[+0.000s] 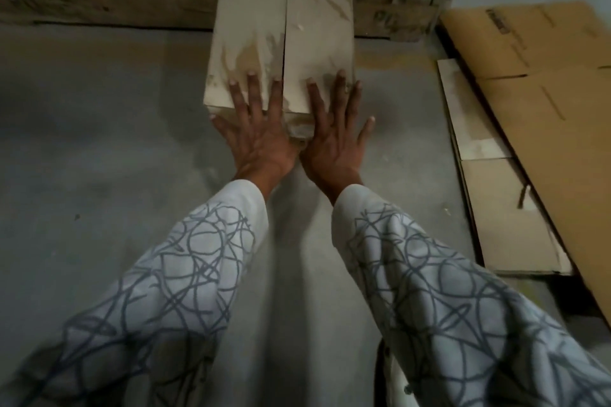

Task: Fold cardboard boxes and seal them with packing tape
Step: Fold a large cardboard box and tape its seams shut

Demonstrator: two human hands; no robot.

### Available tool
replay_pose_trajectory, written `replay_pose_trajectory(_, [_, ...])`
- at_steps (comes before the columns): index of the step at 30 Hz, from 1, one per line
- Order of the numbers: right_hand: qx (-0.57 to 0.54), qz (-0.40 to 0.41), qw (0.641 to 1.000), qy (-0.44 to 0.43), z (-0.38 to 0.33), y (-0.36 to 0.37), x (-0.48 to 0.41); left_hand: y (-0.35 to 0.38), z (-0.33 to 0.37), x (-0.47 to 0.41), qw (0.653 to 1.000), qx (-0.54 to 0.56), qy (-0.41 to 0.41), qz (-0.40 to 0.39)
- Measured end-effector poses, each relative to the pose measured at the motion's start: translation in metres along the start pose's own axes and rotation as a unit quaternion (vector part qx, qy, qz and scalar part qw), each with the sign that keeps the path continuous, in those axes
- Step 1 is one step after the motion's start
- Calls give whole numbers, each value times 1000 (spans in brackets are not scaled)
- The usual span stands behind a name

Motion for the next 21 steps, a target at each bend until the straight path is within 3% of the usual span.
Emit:
replay_pose_trajectory(6, [16, -20, 996, -81, 33, -20, 64, 22, 23, 38, 998, 10, 63, 12])
replay_pose_trajectory(8, [38, -27, 994, -95, 62, -28, 86, 37, 41, 62, 995, 55, 81, -19])
replay_pose_trajectory(10, [17, -53, 997, -46, 106, -33, 111, 54, 68, 95, 986, 123, 82, -81])
replay_pose_trajectory(13, [-84, -34, 984, 155, 184, -40, 155, 85, 115, 144, 944, 273, 63, -172])
replay_pose_trajectory(15, [-143, 35, 949, 278, 229, -46, 191, 112, 143, 177, 904, 352, 29, -242])
replay_pose_trajectory(17, [-186, 108, 891, 399, 271, -51, 228, 131, 171, 207, 863, 413, -11, -290])
replay_pose_trajectory(21, [-260, 233, 709, 612, 335, -45, 286, 135, 229, 255, 768, 547, -74, -324])
Point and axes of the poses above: each hand's wrist, its own x-axis away from the middle knuckle, its own y-axis out of the palm, z = x × y, the point moved 7 cm from there along -x, towards the middle knuckle, and after that the axes turned 1 degree about -z, right-handed, at the moved point
